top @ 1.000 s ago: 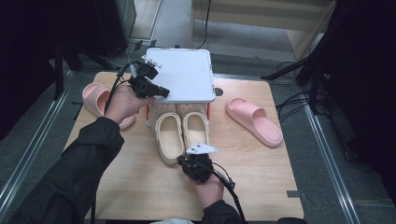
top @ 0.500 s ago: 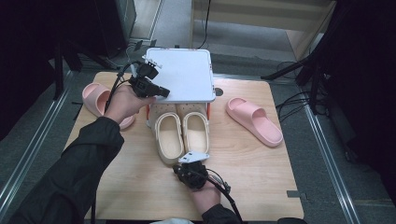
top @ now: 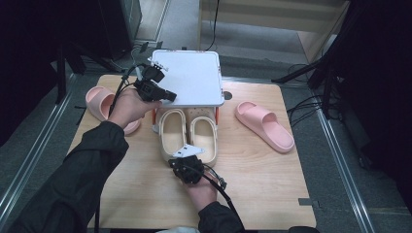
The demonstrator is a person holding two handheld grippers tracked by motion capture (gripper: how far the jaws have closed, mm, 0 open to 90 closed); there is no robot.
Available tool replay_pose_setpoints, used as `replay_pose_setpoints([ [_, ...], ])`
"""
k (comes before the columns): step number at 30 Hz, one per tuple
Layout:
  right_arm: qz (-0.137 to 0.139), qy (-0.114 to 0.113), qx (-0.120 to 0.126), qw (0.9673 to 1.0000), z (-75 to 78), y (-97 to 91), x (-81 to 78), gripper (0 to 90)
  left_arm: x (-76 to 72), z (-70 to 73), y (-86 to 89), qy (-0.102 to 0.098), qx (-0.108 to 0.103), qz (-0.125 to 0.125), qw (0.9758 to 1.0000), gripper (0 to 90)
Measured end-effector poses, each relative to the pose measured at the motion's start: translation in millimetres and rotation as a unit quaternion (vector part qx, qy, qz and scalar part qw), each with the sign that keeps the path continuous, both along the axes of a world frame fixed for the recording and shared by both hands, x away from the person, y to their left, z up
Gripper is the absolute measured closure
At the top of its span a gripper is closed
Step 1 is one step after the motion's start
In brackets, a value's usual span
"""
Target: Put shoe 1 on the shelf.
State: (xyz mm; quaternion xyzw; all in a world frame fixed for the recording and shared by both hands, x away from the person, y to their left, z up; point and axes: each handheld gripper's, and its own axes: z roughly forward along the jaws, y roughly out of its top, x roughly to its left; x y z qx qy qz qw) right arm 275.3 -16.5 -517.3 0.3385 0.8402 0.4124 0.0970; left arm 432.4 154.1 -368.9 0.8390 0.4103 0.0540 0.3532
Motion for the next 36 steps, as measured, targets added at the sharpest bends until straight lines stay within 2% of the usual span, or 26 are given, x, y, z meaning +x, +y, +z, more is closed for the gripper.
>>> replay_pose_setpoints([
  [6,-0.016,-0.002,-0.014,0.9998,-2.8,15.5,21.3,90.0,0.5,-0.3,1.0,0.001,-0.002,-0.002,1.0,88.9],
  [9,-0.021,-0.02,-0.035,0.999,-6.3,21.7,30.0,88.6,0.5,-0.5,1.2,0.001,-0.004,-0.002,1.0,88.9],
  [15,-0.038,-0.006,-0.027,0.9989,-5.4,32.2,46.5,90.0,0.2,-0.3,1.6,0.001,-0.003,-0.003,1.0,88.9],
  [19,-0.049,0.02,-0.012,0.9985,-4.2,35.3,59.1,90.0,0.2,-0.5,1.8,0.002,-0.005,-0.003,1.0,88.8],
  [21,-0.052,0.017,-0.015,0.9984,-4.4,36.9,62.9,90.0,0.3,-0.7,2.0,0.002,-0.007,-0.002,1.0,88.9],
  [24,-0.053,0.022,-0.015,0.9982,-5.4,35.3,60.4,89.4,0.5,-0.7,2.3,0.003,-0.007,-0.003,1.0,88.9],
  [28,-0.041,0.025,-0.002,0.9988,-5.9,25.5,48.7,90.0,0.2,-0.7,2.0,0.002,-0.007,-0.001,1.0,88.9],
  [36,-0.019,0.026,0.011,0.9994,-6.4,-7.2,16.9,90.0,0.4,0.0,1.4,0.005,-0.005,0.001,1.0,88.9],
])
